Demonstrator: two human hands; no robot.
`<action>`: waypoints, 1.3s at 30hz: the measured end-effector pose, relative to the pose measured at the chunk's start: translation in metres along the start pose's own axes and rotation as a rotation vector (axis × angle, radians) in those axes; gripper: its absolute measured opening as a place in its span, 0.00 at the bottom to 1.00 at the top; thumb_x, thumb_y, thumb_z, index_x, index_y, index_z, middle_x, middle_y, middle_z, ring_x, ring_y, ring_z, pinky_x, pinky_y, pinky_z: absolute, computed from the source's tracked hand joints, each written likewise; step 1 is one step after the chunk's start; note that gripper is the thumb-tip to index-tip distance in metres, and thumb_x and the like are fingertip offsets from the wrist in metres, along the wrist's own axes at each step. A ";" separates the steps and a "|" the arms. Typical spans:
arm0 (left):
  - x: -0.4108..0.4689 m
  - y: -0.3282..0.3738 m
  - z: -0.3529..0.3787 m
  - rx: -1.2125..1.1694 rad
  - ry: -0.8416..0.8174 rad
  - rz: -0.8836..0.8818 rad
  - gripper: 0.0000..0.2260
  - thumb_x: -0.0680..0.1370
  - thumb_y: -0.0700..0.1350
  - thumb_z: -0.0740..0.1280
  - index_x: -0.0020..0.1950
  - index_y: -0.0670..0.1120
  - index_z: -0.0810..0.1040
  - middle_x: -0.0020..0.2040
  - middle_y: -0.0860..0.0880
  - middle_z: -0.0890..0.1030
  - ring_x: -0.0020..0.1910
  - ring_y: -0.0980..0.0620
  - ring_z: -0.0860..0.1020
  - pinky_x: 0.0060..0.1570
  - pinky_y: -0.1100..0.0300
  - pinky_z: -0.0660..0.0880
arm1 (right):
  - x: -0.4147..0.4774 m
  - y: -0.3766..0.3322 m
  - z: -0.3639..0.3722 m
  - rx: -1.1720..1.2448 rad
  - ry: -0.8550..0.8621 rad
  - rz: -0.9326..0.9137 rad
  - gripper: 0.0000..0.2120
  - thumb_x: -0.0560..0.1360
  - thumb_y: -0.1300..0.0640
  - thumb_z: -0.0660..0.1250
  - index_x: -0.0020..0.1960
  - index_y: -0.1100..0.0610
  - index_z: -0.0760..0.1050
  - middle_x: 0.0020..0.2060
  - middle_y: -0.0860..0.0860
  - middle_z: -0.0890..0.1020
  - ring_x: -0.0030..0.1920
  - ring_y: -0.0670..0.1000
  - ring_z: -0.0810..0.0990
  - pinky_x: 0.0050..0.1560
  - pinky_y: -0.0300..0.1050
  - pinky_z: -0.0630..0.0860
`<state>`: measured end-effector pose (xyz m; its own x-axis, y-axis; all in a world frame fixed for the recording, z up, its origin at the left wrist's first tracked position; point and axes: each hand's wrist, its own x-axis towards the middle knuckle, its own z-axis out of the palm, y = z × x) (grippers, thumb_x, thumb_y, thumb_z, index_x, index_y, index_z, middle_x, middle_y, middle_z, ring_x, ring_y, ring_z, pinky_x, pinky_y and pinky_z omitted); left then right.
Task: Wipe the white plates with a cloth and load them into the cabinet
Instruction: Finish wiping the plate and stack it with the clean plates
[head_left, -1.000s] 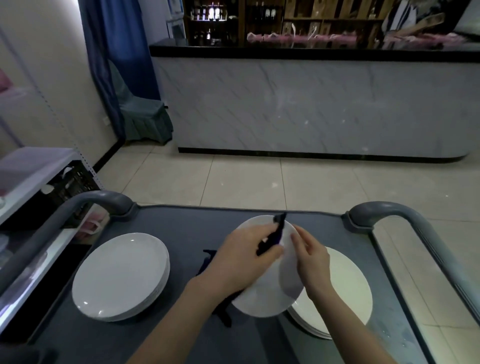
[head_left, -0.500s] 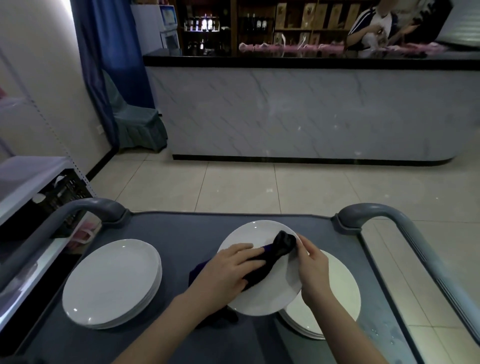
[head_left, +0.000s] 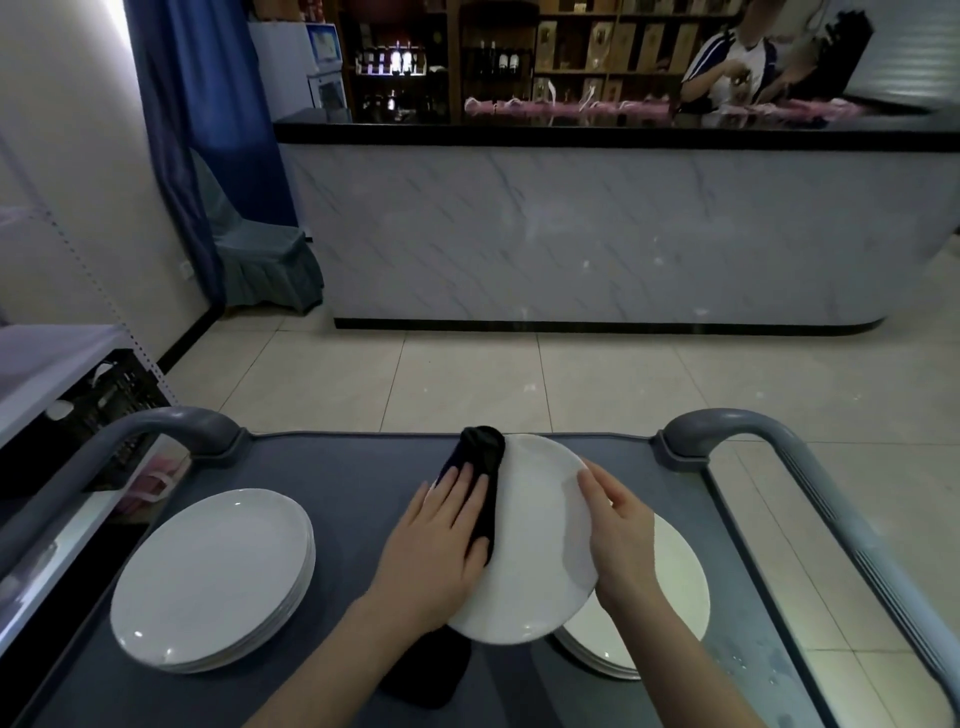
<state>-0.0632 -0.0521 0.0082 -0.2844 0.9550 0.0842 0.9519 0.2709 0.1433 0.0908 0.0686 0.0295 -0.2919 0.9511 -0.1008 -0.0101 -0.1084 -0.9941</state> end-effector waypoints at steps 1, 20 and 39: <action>-0.007 0.002 0.000 -0.017 -0.005 -0.010 0.28 0.82 0.53 0.49 0.81 0.51 0.42 0.80 0.54 0.41 0.79 0.55 0.39 0.74 0.57 0.29 | 0.001 -0.003 -0.001 0.011 0.030 -0.014 0.09 0.79 0.53 0.65 0.51 0.44 0.84 0.47 0.40 0.86 0.49 0.42 0.83 0.49 0.41 0.77; 0.019 0.021 0.005 -0.267 0.023 -0.018 0.27 0.83 0.55 0.48 0.79 0.59 0.38 0.80 0.55 0.37 0.77 0.59 0.34 0.77 0.50 0.36 | -0.019 -0.004 0.022 0.000 0.100 -0.022 0.14 0.80 0.54 0.64 0.43 0.40 0.83 0.42 0.38 0.85 0.44 0.40 0.83 0.47 0.44 0.78; -0.006 0.048 -0.005 -0.395 0.030 0.259 0.25 0.83 0.47 0.50 0.80 0.50 0.50 0.80 0.58 0.46 0.77 0.64 0.42 0.76 0.62 0.41 | -0.018 -0.006 0.023 0.068 0.123 0.039 0.10 0.80 0.54 0.64 0.46 0.45 0.83 0.45 0.44 0.87 0.48 0.45 0.84 0.52 0.45 0.78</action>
<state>-0.0161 -0.0452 0.0193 -0.0515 0.9796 0.1941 0.8774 -0.0484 0.4774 0.0740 0.0457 0.0377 -0.1742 0.9735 -0.1480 -0.0669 -0.1616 -0.9846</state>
